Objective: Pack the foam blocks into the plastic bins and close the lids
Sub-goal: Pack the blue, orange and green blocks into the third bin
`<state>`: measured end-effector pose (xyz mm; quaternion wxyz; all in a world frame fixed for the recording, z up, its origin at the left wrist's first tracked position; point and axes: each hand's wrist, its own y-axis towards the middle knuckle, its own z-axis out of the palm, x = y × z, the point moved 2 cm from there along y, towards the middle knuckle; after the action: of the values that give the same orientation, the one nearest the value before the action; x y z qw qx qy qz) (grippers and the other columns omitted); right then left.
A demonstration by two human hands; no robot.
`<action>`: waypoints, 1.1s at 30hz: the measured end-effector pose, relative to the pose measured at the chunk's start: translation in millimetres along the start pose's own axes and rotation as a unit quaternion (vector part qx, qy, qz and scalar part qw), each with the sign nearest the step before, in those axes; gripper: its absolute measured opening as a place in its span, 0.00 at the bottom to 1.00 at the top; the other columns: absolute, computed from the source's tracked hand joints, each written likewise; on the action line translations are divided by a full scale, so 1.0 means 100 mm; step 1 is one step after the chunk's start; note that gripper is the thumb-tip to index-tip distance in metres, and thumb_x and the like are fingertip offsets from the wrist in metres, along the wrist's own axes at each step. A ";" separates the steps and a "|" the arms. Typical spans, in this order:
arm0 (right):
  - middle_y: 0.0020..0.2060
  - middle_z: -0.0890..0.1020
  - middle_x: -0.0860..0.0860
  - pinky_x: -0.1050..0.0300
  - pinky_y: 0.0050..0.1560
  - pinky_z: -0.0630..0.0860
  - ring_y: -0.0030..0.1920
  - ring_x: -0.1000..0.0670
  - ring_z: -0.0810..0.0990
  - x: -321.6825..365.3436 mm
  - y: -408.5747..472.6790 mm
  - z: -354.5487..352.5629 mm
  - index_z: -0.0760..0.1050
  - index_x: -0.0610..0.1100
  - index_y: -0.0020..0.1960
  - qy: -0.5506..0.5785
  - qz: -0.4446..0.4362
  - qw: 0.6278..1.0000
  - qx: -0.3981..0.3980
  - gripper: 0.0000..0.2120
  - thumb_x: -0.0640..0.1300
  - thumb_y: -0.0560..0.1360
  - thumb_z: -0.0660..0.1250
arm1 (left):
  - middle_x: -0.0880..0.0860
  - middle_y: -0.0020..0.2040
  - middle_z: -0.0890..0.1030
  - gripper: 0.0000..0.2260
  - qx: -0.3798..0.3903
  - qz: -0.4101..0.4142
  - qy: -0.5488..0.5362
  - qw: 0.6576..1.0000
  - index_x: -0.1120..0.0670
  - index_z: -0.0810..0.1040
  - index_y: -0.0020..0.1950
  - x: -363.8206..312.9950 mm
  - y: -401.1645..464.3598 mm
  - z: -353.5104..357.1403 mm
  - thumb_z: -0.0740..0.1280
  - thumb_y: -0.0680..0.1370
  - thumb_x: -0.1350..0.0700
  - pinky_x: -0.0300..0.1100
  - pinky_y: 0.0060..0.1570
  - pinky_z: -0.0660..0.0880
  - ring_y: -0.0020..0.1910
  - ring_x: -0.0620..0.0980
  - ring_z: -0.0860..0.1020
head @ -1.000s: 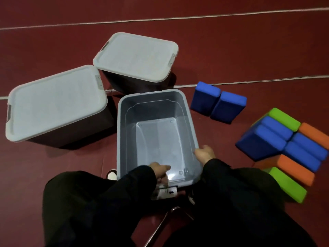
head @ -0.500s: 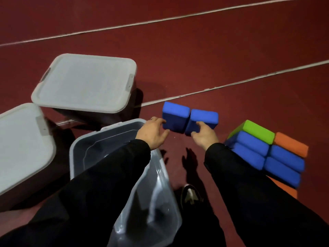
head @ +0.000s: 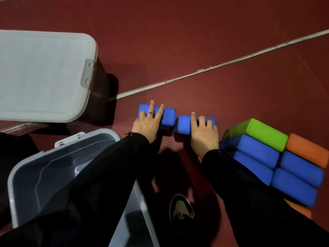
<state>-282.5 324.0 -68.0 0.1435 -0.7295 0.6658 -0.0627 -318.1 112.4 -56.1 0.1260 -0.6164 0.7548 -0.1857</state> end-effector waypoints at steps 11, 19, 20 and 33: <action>0.69 0.72 0.38 0.41 0.56 0.68 0.59 0.35 0.72 -0.20 -0.45 -0.49 0.69 0.45 0.73 0.083 0.074 0.988 -0.109 0.38 0.45 0.63 0.71 | 0.61 0.59 0.74 0.37 -0.228 0.043 0.033 0.972 0.58 0.68 0.72 -0.05 -0.65 -0.40 0.65 0.66 0.43 0.63 0.73 0.57 0.62 0.65 0.70; 0.68 0.72 0.42 0.41 0.56 0.70 0.61 0.35 0.70 0.12 -1.51 -1.55 0.68 0.46 0.73 0.143 0.025 0.973 -0.178 0.37 0.46 0.64 0.71 | 0.61 0.60 0.73 0.37 -0.295 -0.081 -0.028 0.952 0.55 0.67 0.73 0.49 -2.39 -1.14 0.63 0.66 0.39 0.57 0.62 0.69 0.53 0.63 0.73; 0.67 0.73 0.42 0.41 0.56 0.70 0.61 0.35 0.70 0.23 -1.66 -1.67 0.68 0.46 0.73 0.145 0.009 0.972 -0.185 0.38 0.46 0.64 0.71 | 0.61 0.60 0.73 0.37 -0.303 -0.100 -0.031 0.947 0.55 0.67 0.72 0.56 -2.67 -1.17 0.64 0.66 0.39 0.56 0.58 0.70 0.52 0.62 0.73; 0.62 0.73 0.45 0.46 0.56 0.70 0.60 0.38 0.72 1.94 -3.52 -1.96 0.69 0.51 0.70 0.131 -0.172 0.963 -0.159 0.34 0.50 0.64 0.70 | 0.60 0.56 0.78 0.32 -0.263 -0.219 -0.059 0.938 0.57 0.70 0.64 1.25 -5.48 0.12 0.68 0.67 0.41 0.57 0.72 0.62 0.56 0.62 0.77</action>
<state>18.4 133.0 202.2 -0.0759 -0.8322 0.5443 -0.0744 144.8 -105.0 177.0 -0.0402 -0.7874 0.6143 0.0327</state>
